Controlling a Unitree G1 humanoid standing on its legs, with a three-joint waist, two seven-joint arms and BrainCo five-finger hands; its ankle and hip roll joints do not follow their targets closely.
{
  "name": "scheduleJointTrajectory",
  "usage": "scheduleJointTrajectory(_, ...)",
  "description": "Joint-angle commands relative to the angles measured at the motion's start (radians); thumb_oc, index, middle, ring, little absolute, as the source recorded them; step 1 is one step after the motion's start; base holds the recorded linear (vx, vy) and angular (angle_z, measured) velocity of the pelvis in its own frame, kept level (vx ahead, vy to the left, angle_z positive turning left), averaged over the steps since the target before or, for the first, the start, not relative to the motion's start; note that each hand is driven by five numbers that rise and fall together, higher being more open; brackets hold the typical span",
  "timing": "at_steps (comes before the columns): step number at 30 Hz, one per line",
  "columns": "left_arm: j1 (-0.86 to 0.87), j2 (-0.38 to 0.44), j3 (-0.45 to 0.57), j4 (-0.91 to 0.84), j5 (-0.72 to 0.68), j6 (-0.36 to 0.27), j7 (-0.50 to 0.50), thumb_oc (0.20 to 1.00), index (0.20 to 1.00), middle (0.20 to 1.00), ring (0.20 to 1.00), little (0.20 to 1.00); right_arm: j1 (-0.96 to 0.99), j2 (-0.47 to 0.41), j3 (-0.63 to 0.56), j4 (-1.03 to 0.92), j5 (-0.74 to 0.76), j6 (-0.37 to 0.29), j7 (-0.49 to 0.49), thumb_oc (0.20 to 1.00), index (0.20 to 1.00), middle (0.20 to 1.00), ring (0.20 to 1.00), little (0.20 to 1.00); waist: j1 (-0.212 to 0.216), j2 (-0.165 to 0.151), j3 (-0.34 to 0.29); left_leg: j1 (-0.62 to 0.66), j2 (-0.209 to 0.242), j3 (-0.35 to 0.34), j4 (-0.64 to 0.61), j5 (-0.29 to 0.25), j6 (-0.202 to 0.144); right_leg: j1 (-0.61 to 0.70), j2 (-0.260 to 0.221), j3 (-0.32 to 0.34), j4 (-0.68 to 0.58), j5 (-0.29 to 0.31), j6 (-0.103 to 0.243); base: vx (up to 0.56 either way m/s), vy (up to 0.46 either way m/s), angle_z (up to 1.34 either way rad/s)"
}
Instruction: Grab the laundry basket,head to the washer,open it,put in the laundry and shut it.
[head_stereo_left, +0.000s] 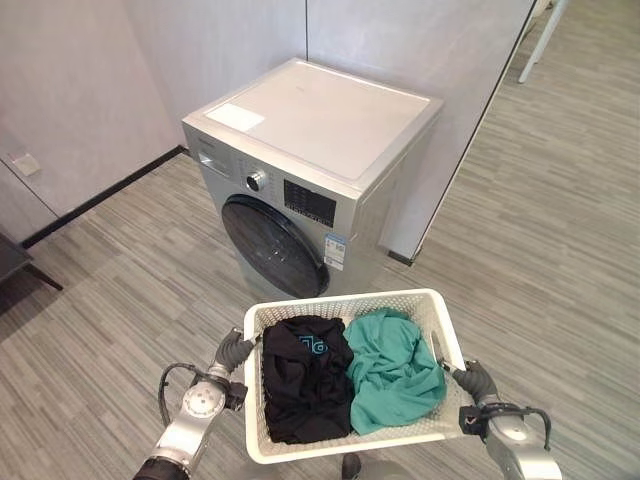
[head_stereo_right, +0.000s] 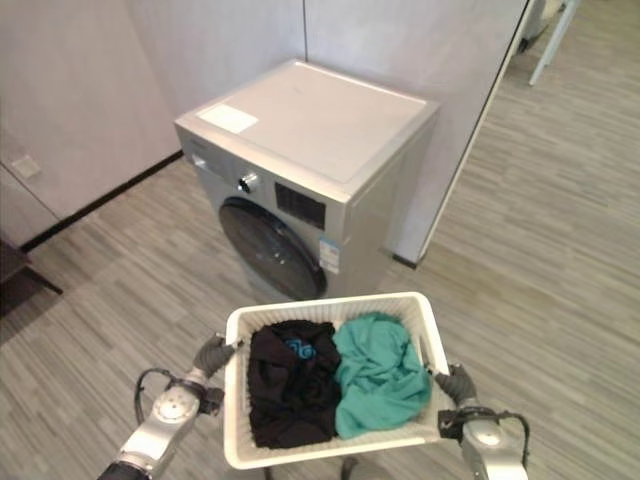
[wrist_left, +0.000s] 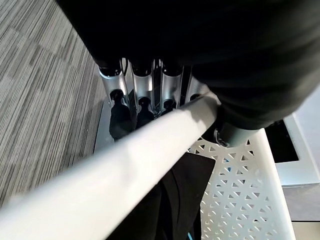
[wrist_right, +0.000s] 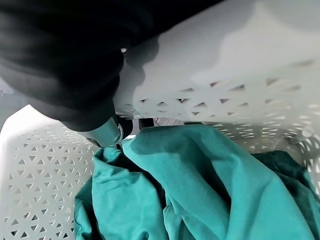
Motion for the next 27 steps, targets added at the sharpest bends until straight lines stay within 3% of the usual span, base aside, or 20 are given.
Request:
scheduleJointTrajectory(1, -0.028, 0.028, 0.084, -0.058, -0.031, -0.060, 0.048, 0.200, 0.200, 0.200, 0.200, 0.200, -0.012, -0.054, -0.053, -0.077, 0.078, -0.087, -0.002, 0.200, 0.200, 0.200, 0.200, 0.200, -0.008, 0.020, -0.040, -0.022, 0.026, -0.020, -0.087, 0.123, -0.008, 0.050, -0.020, 0.068, -0.118, 0.016, 0.062, 0.12, 0.277, -0.34)
scheduleJointTrajectory(3, -0.027, 0.031, 0.082, -0.052, -0.027, -0.064, 0.039, 0.200, 0.200, 0.200, 0.200, 0.200, -0.004, -0.043, -0.068, -0.075, 0.067, -0.085, 0.001, 0.200, 0.200, 0.200, 0.200, 0.200, -0.014, 0.047, -0.055, -0.012, 0.007, 0.018, -0.076, 0.093, -0.018, 0.068, -0.066, 0.069, -0.106, 0.010, 0.085, 0.23, 0.577, -0.16)
scheduleJointTrajectory(5, -0.035, 0.031, 0.076, -0.048, -0.025, -0.065, 0.039, 0.200, 0.200, 0.200, 0.200, 0.200, -0.003, -0.035, -0.073, -0.069, 0.064, -0.081, -0.003, 0.200, 0.200, 0.200, 0.200, 0.200, -0.014, 0.046, -0.057, -0.017, -0.014, 0.028, -0.039, 0.068, -0.015, 0.070, -0.093, 0.077, -0.095, 0.017, 0.095, 0.14, 0.418, -0.17)
scheduleJointTrajectory(7, -0.037, 0.040, 0.072, -0.053, -0.021, -0.059, 0.031, 0.200, 0.200, 0.200, 0.200, 0.200, -0.009, -0.011, -0.076, -0.068, 0.041, -0.070, 0.001, 0.200, 0.200, 0.200, 0.200, 0.200, -0.010, 0.047, -0.056, -0.008, -0.100, 0.035, 0.022, -0.010, 0.022, 0.058, -0.160, 0.106, -0.054, 0.042, 0.119, 0.12, 0.486, -0.22)
scheduleJointTrajectory(10, -0.034, 0.052, 0.079, -0.054, -0.016, -0.056, 0.034, 0.200, 0.200, 0.200, 0.200, 0.200, -0.026, 0.001, -0.064, -0.054, 0.029, -0.067, 0.002, 0.200, 0.200, 0.200, 0.200, 0.200, 0.000, 0.046, -0.048, 0.007, -0.127, 0.068, 0.026, -0.037, 0.051, 0.018, -0.180, 0.114, 0.005, 0.067, 0.124, 0.05, 0.400, -0.12)
scheduleJointTrajectory(12, -0.022, 0.076, 0.105, -0.069, -0.027, -0.049, 0.037, 0.200, 0.200, 0.200, 0.200, 0.200, -0.062, 0.010, -0.043, -0.040, 0.014, -0.071, 0.003, 0.200, 0.200, 0.200, 0.200, 0.200, 0.028, 0.058, -0.034, 0.035, -0.139, 0.136, 0.018, -0.055, 0.078, -0.034, -0.216, -0.027, 0.089, 0.106, 0.109, 0.04, 0.337, -0.72)
scheduleJointTrajectory(13, -0.013, 0.080, 0.110, -0.077, -0.028, -0.048, 0.033, 0.200, 0.200, 0.200, 0.200, 0.200, -0.061, 0.013, -0.041, -0.041, 0.015, -0.071, 0.004, 0.200, 0.200, 0.200, 0.200, 0.200, 0.026, 0.058, -0.032, 0.043, -0.142, 0.144, 0.013, -0.056, 0.082, -0.036, -0.208, -0.071, 0.102, 0.096, 0.105, 0.03, 0.167, -0.82)
scheduleJointTrajectory(14, -0.012, 0.080, 0.110, -0.077, -0.028, -0.048, 0.033, 0.200, 0.200, 0.200, 0.200, 0.200, -0.061, 0.013, -0.041, -0.041, 0.015, -0.071, 0.004, 0.200, 0.200, 0.200, 0.200, 0.200, 0.025, 0.058, -0.032, 0.043, -0.142, 0.144, 0.013, -0.056, 0.082, -0.036, -0.208, -0.072, 0.102, 0.096, 0.104, 0.08, 0.193, -0.43)
scheduleJointTrajectory(15, -0.010, 0.078, 0.111, -0.078, -0.026, -0.049, 0.023, 0.200, 0.200, 0.200, 0.200, 0.200, -0.060, 0.008, -0.042, -0.040, 0.019, -0.070, 0.005, 0.200, 0.200, 0.200, 0.200, 0.200, 0.013, 0.053, -0.030, 0.062, -0.162, 0.160, -0.005, -0.051, 0.084, -0.042, -0.127, -0.102, 0.086, 0.059, 0.099, 0.09, 0.172, -0.13)
scheduleJointTrajectory(17, 0.005, 0.072, 0.120, -0.074, -0.031, -0.051, 0.022, 0.200, 0.200, 0.200, 0.200, 0.200, -0.068, 0.005, -0.035, -0.030, 0.027, -0.075, 0.004, 0.200, 0.200, 0.200, 0.200, 0.200, 0.016, 0.046, -0.041, 0.081, -0.182, 0.179, -0.030, -0.050, 0.081, -0.026, -0.062, -0.148, 0.018, 0.034, 0.087, 0.12, 0.128, -0.08)
scheduleJointTrajectory(18, 0.006, 0.072, 0.121, -0.074, -0.031, -0.051, 0.022, 0.200, 0.200, 0.200, 0.200, 0.200, -0.068, 0.005, -0.034, -0.029, 0.028, -0.076, 0.003, 0.200, 0.200, 0.200, 0.200, 0.200, 0.016, 0.048, -0.040, 0.085, -0.180, 0.179, -0.033, -0.050, 0.080, -0.020, -0.060, -0.148, 0.013, 0.035, 0.086, 0.09, 0.031, -0.16)
scheduleJointTrajectory(19, 0.014, 0.068, 0.124, -0.075, -0.035, -0.052, 0.021, 0.200, 0.200, 0.200, 0.200, 0.200, -0.074, 0.004, -0.028, -0.027, 0.031, -0.076, 0.002, 0.200, 0.200, 0.200, 0.200, 0.200, 0.016, 0.042, -0.045, 0.096, -0.188, 0.186, -0.043, -0.052, 0.080, -0.028, -0.026, -0.158, -0.017, 0.031, 0.080, 0.12, 0.016, -0.28)
scheduleJointTrajectory(20, 0.019, 0.064, 0.124, -0.073, -0.045, -0.052, 0.021, 0.200, 0.200, 0.200, 0.200, 0.200, -0.078, 0.001, -0.020, -0.022, 0.038, -0.081, 0.000, 0.200, 0.200, 0.200, 0.200, 0.200, 0.014, 0.041, -0.047, 0.112, -0.191, 0.190, -0.053, -0.057, 0.077, -0.049, 0.007, -0.152, -0.041, 0.036, 0.076, 0.21, 0.028, -0.32)
scheduleJointTrajectory(21, 0.006, 0.053, 0.118, -0.056, -0.046, -0.053, 0.030, 0.200, 0.200, 0.200, 0.200, 0.200, -0.080, 0.004, -0.010, -0.019, 0.050, -0.084, -0.004, 0.200, 0.200, 0.200, 0.200, 0.200, 0.002, 0.032, -0.039, 0.126, -0.201, 0.183, -0.045, -0.071, 0.081, -0.082, 0.043, -0.099, -0.064, 0.056, 0.077, 0.17, 0.017, -0.24)
scheduleJointTrajectory(22, 0.006, 0.052, 0.118, -0.056, -0.046, -0.054, 0.030, 0.200, 0.200, 0.200, 0.200, 0.200, -0.080, 0.004, -0.010, -0.019, 0.050, -0.084, -0.004, 0.200, 0.200, 0.200, 0.200, 0.200, 0.003, 0.032, -0.038, 0.127, -0.201, 0.184, -0.045, -0.071, 0.081, -0.082, 0.043, -0.098, -0.064, 0.056, 0.077, 0.22, -0.001, -0.17)
scheduleJointTrajectory(23, -0.020, 0.038, 0.098, -0.038, -0.037, -0.056, 0.032, 0.200, 0.200, 0.200, 0.200, 0.200, -0.058, 0.004, -0.013, -0.036, 0.072, -0.086, -0.001, 0.200, 0.200, 0.200, 0.200, 0.200, -0.020, 0.019, -0.029, 0.141, -0.218, 0.162, -0.022, -0.104, 0.088, -0.083, 0.070, 0.005, -0.072, 0.070, 0.077, 0.18, -0.032, 0.02)
scheduleJointTrajectory(24, -0.032, 0.032, 0.091, -0.031, -0.033, -0.059, 0.032, 0.200, 0.200, 0.200, 0.200, 0.200, -0.049, 0.004, -0.017, -0.041, 0.086, -0.092, 0.002, 0.200, 0.200, 0.200, 0.200, 0.200, -0.021, 0.009, -0.028, 0.131, -0.229, 0.157, 0.018, -0.116, 0.085, -0.072, 0.070, 0.030, -0.078, 0.083, 0.070, 0.25, -0.063, 0.22)
scheduleJointTrajectory(26, -0.046, 0.016, 0.081, -0.028, -0.036, -0.065, 0.034, 0.200, 0.200, 0.200, 0.200, 0.200, -0.041, 0.003, -0.015, -0.034, 0.090, -0.094, -0.004, 0.200, 0.200, 0.200, 0.200, 0.200, -0.020, 0.003, -0.025, 0.097, -0.222, 0.171, 0.163, -0.114, 0.055, -0.031, 0.068, 0.028, -0.085, 0.081, 0.052, 0.15, -0.078, 0.49)
scheduleJointTrajectory(27, -0.046, 0.016, 0.081, -0.028, -0.036, -0.065, 0.034, 0.200, 0.200, 0.200, 0.200, 0.200, -0.041, 0.003, -0.016, -0.034, 0.090, -0.094, -0.004, 0.200, 0.200, 0.200, 0.200, 0.200, -0.021, 0.005, -0.025, 0.090, -0.219, 0.169, 0.176, -0.121, 0.054, -0.031, 0.069, 0.027, -0.086, 0.082, 0.052, 0.10, -0.130, 0.31)
